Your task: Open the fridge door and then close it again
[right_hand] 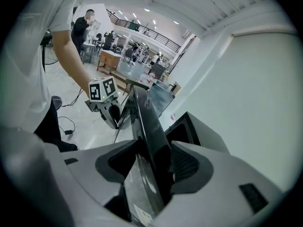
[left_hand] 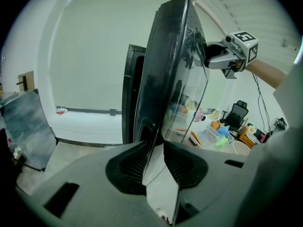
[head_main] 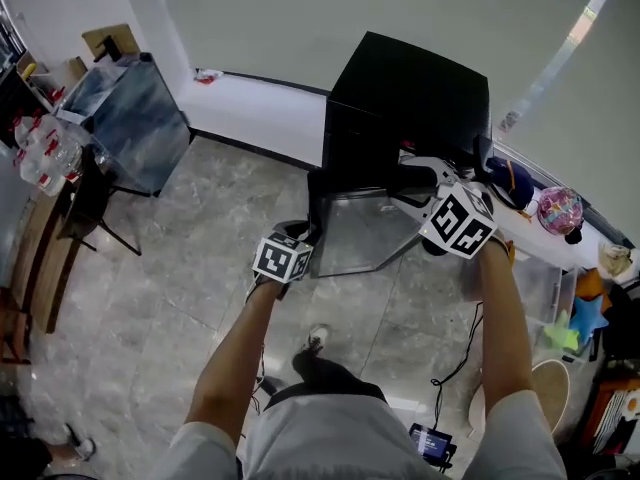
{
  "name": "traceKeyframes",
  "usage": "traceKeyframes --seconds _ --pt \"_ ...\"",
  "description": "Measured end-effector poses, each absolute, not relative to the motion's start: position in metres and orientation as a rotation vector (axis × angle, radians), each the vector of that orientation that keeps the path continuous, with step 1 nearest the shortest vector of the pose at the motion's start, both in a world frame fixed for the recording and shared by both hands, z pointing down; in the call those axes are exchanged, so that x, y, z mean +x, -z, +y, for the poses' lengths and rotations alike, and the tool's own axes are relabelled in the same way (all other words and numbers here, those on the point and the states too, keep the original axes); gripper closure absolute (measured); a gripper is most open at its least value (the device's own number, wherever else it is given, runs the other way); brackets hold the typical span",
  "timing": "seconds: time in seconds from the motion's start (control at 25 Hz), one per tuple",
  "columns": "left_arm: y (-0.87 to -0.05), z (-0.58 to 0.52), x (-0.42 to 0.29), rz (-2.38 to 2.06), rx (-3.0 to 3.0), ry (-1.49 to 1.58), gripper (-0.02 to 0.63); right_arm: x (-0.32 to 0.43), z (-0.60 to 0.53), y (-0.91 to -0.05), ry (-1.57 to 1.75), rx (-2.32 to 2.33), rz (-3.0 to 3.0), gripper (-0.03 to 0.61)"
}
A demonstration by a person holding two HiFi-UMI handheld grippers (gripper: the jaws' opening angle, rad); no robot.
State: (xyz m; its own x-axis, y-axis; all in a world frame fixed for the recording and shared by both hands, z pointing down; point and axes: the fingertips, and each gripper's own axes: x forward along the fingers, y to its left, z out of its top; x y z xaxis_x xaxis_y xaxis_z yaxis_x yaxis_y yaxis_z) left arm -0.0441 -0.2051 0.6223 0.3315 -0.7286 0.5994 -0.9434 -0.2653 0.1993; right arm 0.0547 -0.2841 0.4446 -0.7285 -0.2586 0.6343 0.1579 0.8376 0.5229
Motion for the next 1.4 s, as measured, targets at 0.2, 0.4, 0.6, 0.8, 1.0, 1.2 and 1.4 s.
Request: traceKeyframes --seconds 0.2,0.4,0.6,0.8,1.0,1.2,1.4 --pt "-0.623 -0.185 -0.032 -1.538 2.022 -0.484 0.520 0.062 -0.270 -0.446 0.760 0.006 -2.282 0.353" --pt "-0.622 -0.167 -0.022 -1.622 1.969 -0.439 0.518 0.068 -0.257 -0.445 0.809 -0.042 -2.292 0.350" --pt "-0.623 -0.149 -0.008 -1.667 1.897 -0.407 0.518 0.075 -0.245 -0.446 0.815 -0.120 -2.300 0.350" --pt "-0.623 -0.138 0.006 -1.685 1.852 -0.382 0.518 0.085 -0.238 -0.445 0.840 -0.174 -2.308 0.348" --pt "-0.621 -0.134 0.015 -1.729 1.795 -0.369 0.517 0.091 -0.236 -0.443 0.868 -0.225 -2.320 0.350" --pt "-0.621 -0.128 0.025 -1.802 1.697 -0.359 0.511 0.099 -0.231 -0.443 0.905 -0.277 -2.327 0.353" --pt "-0.623 -0.113 0.044 -1.859 1.611 -0.327 0.508 0.112 -0.221 -0.445 0.945 -0.359 -2.330 0.353"
